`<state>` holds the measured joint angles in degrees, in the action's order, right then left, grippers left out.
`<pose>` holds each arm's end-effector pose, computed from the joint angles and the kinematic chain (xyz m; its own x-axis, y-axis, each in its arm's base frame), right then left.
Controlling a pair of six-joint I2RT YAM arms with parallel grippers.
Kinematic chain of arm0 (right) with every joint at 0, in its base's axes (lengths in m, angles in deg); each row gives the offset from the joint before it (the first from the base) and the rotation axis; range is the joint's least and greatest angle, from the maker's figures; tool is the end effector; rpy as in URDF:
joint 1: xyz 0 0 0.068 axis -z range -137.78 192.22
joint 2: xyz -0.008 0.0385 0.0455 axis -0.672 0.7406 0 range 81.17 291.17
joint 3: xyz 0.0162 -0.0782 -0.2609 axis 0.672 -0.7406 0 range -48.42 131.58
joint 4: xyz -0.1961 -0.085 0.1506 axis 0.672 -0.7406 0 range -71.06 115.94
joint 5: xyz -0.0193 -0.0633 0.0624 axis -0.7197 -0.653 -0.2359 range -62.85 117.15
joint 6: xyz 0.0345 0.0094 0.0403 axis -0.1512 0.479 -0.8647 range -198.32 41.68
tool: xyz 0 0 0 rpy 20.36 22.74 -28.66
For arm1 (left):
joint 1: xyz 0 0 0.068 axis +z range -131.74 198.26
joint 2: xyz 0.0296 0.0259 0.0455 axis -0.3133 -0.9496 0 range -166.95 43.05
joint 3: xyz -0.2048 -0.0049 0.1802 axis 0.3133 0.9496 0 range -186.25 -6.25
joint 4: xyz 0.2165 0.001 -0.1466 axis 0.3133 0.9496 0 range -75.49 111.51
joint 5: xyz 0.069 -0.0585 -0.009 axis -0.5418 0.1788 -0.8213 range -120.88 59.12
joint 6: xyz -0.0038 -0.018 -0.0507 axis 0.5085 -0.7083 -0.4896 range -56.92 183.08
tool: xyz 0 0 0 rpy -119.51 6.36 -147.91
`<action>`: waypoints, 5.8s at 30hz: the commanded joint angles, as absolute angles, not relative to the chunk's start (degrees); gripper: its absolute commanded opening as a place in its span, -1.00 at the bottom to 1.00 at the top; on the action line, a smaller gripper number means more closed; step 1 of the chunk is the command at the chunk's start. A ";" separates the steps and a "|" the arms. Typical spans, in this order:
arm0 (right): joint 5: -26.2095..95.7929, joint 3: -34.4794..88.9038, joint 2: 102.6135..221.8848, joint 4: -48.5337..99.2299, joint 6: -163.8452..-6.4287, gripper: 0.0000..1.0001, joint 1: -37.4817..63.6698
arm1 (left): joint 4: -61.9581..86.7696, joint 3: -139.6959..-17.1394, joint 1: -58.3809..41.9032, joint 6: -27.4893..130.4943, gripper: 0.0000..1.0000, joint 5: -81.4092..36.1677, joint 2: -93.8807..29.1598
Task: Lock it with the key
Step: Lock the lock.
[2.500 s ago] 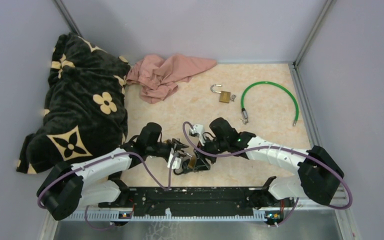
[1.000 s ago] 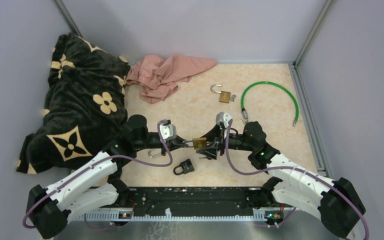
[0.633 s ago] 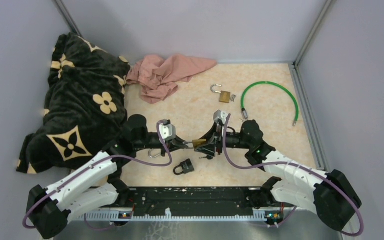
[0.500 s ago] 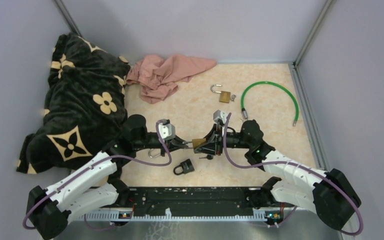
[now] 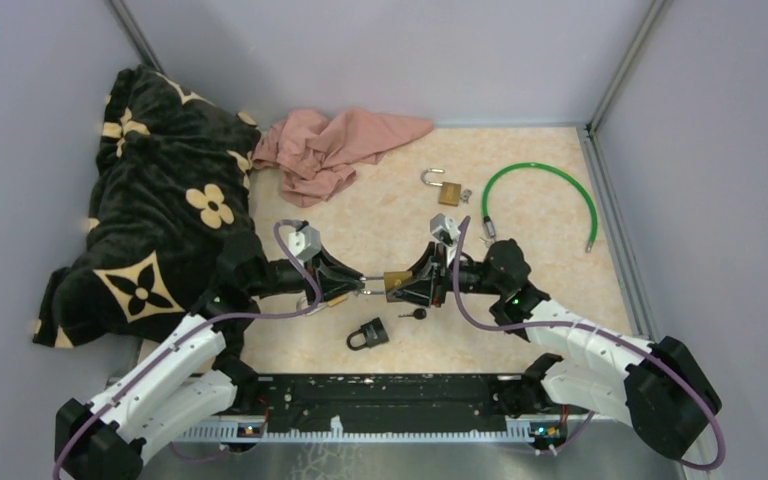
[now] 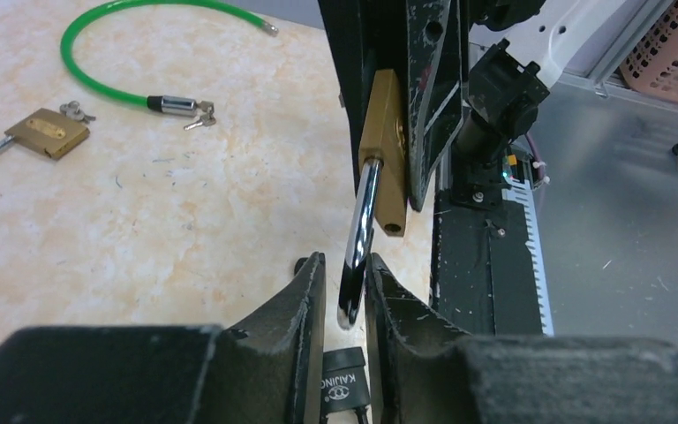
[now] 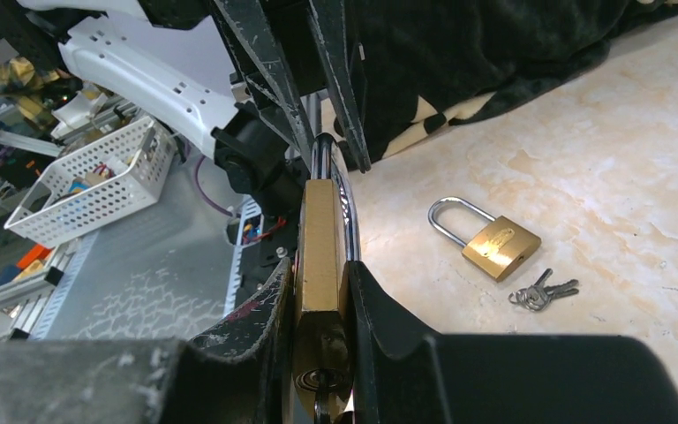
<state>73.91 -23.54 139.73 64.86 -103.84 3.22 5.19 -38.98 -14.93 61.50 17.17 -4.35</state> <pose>0.1526 0.1569 0.2618 -0.3646 0.0845 -0.9273 -0.9284 0.0439 0.3690 0.1452 -0.1268 0.2947 -0.1051 0.0467 -0.9934 0.9831 0.1553 -0.0967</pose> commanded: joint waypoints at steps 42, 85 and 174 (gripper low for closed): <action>66.42 -10.63 150.85 81.44 -103.10 -1.00 -0.92 | -27.81 -32.77 -28.03 46.71 -1.00 11.81 -12.05; 53.19 1.07 159.91 69.06 -103.79 -1.00 2.93 | -45.81 -35.01 -39.24 44.33 -1.00 1.80 -18.31; 80.97 -23.46 170.30 91.02 -82.72 -1.00 4.02 | -8.36 -30.54 -13.88 54.47 -1.00 10.76 0.50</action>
